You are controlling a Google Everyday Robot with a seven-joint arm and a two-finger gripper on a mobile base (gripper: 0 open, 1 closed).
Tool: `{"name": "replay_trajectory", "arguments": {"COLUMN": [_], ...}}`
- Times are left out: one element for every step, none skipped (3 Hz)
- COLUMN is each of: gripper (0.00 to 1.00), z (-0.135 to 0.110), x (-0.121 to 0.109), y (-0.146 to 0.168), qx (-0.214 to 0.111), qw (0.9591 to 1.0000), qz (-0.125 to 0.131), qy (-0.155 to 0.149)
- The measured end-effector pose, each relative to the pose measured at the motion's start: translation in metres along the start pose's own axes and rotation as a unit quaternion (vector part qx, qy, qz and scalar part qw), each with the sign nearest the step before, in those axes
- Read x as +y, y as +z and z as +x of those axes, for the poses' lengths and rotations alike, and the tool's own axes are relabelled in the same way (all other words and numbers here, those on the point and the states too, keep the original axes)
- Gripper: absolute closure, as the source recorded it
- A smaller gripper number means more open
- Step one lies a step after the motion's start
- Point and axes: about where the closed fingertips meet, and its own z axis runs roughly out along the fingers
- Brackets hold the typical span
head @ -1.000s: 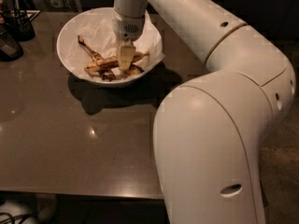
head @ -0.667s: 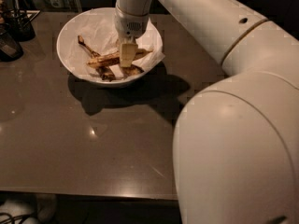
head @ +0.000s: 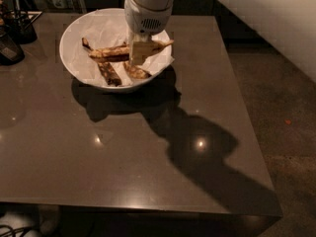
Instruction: Pick banana from white bowl
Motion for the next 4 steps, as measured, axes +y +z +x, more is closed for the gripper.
{"name": "replay_trajectory", "arguments": {"gripper": [1.00, 1.00, 1.00, 1.00], "z": [-0.003, -0.011, -0.019, -0.027], "x": [0.004, 0.009, 0.019, 0.029], "y": [-0.003, -0.009, -0.019, -0.024], "qx": [-0.004, -0.041, -0.069, -0.086], "qw": [0.9999, 0.9991, 0.9976, 0.9960], "qz": [-0.003, -0.006, -0.003, -0.001], "qy": [-0.009, -0.006, 0.006, 0.023]}}
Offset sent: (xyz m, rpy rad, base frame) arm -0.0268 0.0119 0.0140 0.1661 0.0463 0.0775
